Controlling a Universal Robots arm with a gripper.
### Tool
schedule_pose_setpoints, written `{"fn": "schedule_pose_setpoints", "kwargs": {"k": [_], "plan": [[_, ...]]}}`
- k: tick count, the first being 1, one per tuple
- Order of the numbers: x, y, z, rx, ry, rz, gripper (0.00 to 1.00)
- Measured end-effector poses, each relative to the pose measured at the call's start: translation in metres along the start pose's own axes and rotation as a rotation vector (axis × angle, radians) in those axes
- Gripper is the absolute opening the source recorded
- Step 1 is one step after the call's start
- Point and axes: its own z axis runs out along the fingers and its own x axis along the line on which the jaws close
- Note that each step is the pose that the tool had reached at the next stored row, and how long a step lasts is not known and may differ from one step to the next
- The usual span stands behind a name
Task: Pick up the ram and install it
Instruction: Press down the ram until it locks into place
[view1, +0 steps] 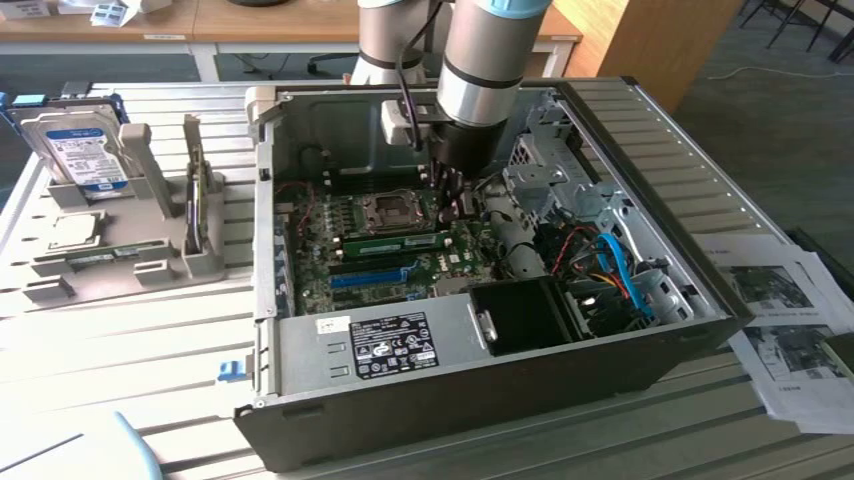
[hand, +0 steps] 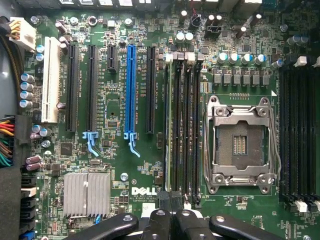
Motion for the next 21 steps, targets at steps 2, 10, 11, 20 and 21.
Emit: {"fn": "schedule_pose_setpoints", "kwargs": {"k": [2, 10, 11, 20, 21], "plan": [[0.0, -0.001, 0.0, 0.0, 0.0001, 0.0, 0.09], [0.0, -0.0032, -0.0001, -0.0001, 0.0, 0.0, 0.09], [0.0, -0.0032, 0.0004, -0.0001, -0.0002, 0.0, 0.09], [0.0001, -0.0034, 0.0055, -0.0002, 0.0002, 0.0, 0.09], [0.0001, -0.0034, 0.0056, -0.0001, 0.0001, 0.0, 0.09]]}}
